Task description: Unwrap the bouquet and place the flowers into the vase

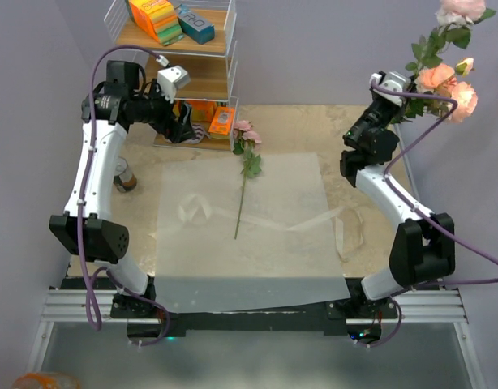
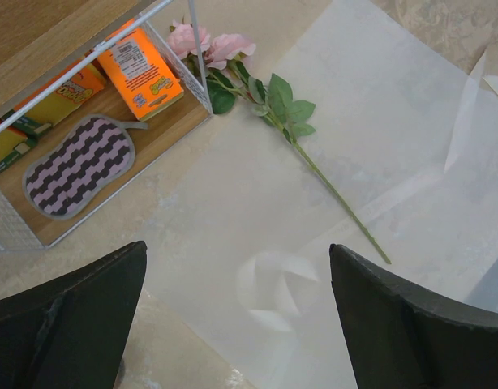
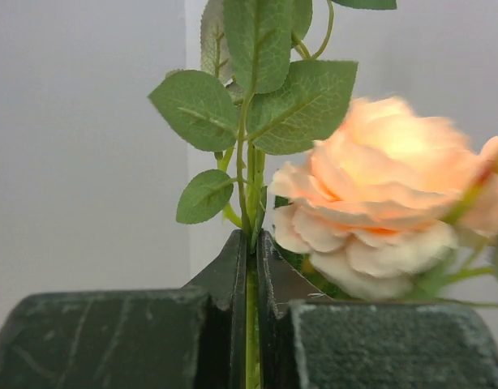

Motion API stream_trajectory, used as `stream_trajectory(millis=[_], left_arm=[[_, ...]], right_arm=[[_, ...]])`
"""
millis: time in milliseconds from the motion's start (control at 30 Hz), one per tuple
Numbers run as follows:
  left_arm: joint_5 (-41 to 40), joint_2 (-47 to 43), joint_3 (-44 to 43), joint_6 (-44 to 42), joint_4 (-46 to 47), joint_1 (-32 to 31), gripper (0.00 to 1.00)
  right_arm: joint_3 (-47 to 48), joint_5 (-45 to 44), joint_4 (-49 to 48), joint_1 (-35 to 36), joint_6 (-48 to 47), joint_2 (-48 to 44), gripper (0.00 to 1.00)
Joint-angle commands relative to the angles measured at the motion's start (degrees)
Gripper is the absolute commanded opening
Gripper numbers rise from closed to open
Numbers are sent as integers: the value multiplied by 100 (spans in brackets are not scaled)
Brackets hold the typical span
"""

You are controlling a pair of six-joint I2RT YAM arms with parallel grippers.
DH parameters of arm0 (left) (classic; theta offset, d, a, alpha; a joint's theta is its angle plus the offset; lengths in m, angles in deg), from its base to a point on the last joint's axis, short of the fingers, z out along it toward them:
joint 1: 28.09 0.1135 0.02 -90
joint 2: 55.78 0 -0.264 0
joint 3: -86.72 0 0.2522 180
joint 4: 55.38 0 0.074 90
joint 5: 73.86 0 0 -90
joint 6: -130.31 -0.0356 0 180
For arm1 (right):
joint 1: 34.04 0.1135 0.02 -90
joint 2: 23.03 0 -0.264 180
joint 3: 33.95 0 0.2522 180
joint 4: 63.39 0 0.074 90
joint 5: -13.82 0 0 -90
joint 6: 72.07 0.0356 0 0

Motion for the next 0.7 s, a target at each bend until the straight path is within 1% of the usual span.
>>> stream_trajectory(millis=[0, 100, 167, 200, 233, 267, 300, 333, 367, 400, 433, 467, 500, 533, 567, 600, 667], left_arm=[[383, -16, 267, 95, 422, 7, 99], [471, -165, 522, 95, 589, 7, 99], [489, -253, 584, 113, 617, 7, 99], [541, -279, 584, 121, 608, 7, 99], [577, -340, 575, 148, 625, 7, 99], [612, -384, 575, 209, 643, 7, 99], [638, -420, 566, 244, 695, 7, 99], [647, -498, 566, 271, 713, -1, 99], [647, -525, 584, 288, 722, -1, 99], [647, -560, 593, 288, 739, -1, 99], [630, -613, 619, 297, 722, -1, 99], [612, -648, 671, 315, 731, -1, 99], [595, -701, 715, 315, 739, -1, 99], [603, -788, 751, 341, 766, -1, 99], [595, -859, 838, 385, 809, -1, 99], [586, -903, 882, 420, 888, -1, 99], [577, -1000, 900, 525, 959, -1, 99]], right_arm=[[-71, 2, -2684, 59, 1029, -416, 0], [-150, 142, -2430, 59, 1494, -617, 0], [-159, 405, -1502, 94, 2004, -898, 0], [-168, 572, -479, 94, 2755, -1326, 0], [-177, 1070, 10, 85, 3128, -1521, 0], [-160, 1379, 493, 94, 3506, -1750, 0], [-116, 1695, 1655, 94, 4162, -2117, 0], [-37, 2099, 2258, 94, 4499, -2286, 0], [164, 2773, 2795, 111, 4738, -2392, 0], [244, 3136, 3653, 164, 5088, -2472, 0], [306, 3471, 4027, 173, 5222, -2612, 0], [454, 3952, 4414, 338, 5276, -2648, 0], [534, 4114, 5140, 453, 5233, -2666, 0], [613, 4150, 5521, 594, 5145, -2683, 0], [684, 4125, 5812, 882, 5040, -2692, 0], [710, 4281, 6390, 937, 5065, -2675, 0], [702, 4449, 6929, 990, 5440, -2640, 0]])
